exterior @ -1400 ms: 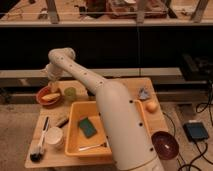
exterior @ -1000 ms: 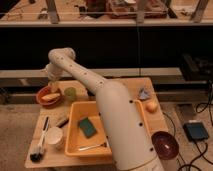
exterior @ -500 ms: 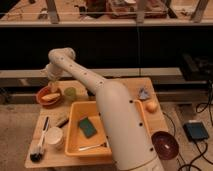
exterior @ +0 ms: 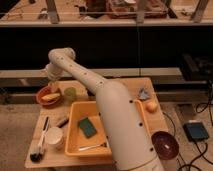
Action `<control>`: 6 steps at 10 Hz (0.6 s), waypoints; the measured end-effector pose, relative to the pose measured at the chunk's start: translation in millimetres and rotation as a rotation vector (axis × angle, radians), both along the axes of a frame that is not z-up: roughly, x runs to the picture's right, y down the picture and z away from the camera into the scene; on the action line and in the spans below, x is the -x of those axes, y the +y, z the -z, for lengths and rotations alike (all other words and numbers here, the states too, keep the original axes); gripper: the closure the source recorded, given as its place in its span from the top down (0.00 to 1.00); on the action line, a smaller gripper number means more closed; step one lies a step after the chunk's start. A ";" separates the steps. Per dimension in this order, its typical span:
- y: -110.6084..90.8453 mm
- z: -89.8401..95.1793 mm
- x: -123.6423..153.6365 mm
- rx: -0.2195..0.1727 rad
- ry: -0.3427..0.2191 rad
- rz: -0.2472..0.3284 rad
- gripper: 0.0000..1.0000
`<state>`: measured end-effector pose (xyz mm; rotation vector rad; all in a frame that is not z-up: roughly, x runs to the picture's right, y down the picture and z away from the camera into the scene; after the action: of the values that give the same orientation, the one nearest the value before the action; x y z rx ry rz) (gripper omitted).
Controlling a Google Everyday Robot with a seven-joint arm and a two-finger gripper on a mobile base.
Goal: Place eraser in tray
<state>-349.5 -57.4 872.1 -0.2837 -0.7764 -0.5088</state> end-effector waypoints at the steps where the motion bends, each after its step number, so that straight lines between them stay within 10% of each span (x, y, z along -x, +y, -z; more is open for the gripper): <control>1: 0.0 0.0 0.0 0.000 0.000 0.000 0.80; 6: -4.5 2.9 -0.6 0.007 0.007 0.020 0.80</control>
<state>-348.9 -61.9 869.2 -0.2997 -0.7689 -0.5240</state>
